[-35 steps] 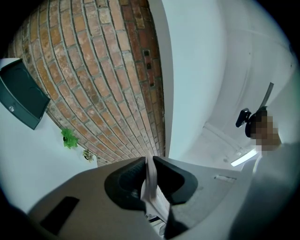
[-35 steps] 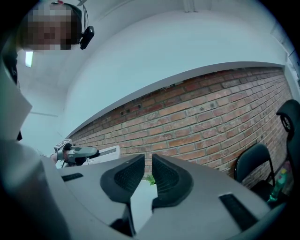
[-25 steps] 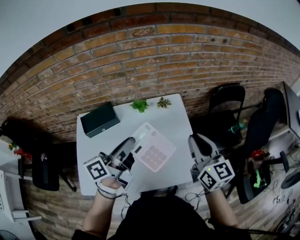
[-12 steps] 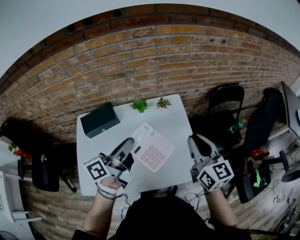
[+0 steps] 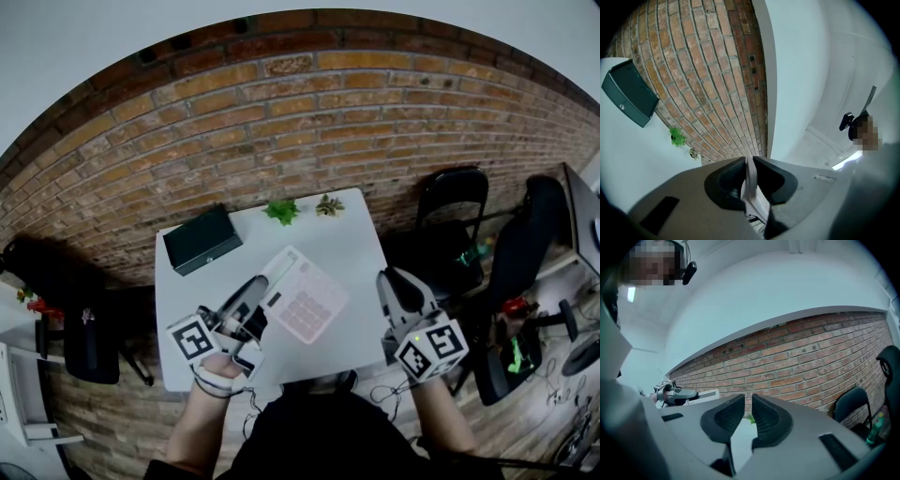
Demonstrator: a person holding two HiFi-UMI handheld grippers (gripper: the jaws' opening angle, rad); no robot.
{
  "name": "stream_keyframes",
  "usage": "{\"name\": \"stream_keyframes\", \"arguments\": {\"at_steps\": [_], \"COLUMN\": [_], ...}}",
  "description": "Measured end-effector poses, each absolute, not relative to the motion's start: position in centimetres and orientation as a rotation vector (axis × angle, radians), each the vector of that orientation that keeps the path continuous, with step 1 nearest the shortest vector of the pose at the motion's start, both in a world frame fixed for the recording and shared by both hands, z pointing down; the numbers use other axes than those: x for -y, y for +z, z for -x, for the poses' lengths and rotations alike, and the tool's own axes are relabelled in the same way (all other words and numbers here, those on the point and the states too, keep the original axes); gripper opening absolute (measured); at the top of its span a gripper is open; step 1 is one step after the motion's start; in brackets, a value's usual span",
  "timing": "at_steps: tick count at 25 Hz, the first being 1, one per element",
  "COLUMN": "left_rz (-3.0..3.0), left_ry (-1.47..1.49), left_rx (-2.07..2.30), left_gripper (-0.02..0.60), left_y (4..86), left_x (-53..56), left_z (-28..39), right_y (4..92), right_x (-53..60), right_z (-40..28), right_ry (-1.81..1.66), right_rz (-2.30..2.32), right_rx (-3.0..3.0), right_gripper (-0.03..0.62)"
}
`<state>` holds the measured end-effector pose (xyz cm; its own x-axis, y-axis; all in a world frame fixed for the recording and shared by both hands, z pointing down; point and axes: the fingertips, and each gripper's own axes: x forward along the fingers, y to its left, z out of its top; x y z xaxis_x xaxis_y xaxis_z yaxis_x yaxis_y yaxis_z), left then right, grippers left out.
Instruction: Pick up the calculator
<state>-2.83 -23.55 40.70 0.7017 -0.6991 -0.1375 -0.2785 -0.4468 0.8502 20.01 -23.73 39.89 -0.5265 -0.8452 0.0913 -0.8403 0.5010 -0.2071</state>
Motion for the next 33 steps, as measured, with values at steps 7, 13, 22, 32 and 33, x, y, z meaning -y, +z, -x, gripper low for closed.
{"name": "stream_keyframes", "arguments": {"at_steps": [7,13,22,32,33], "left_rz": [-2.031,-2.030,-2.038,-2.045,-2.045], "left_ry": [-0.608,-0.607,-0.605,-0.579,-0.577], "left_rx": [0.735,0.716,0.682,0.653,0.651], "left_gripper": [0.049,0.049,0.049,0.049,0.049], "left_y": [40.8,40.9,40.9,41.4,41.5], "left_x": [23.1,22.9,22.8,22.8,22.7], "left_z": [3.7,4.3,5.5,8.4,8.7], "right_y": [39.8,39.4,39.7,40.1,40.2], "right_x": [23.2,22.8,22.4,22.5,22.4], "right_z": [-19.2,-18.6,-17.1,-13.8,-13.4], "right_ry": [-0.327,-0.301,-0.301,-0.304,-0.305], "right_rz": [1.542,1.563,1.591,1.623,1.624], "right_rx": [-2.711,-2.705,-2.692,-2.670,-2.669], "right_gripper": [0.047,0.026,0.026,0.026,0.025]}}
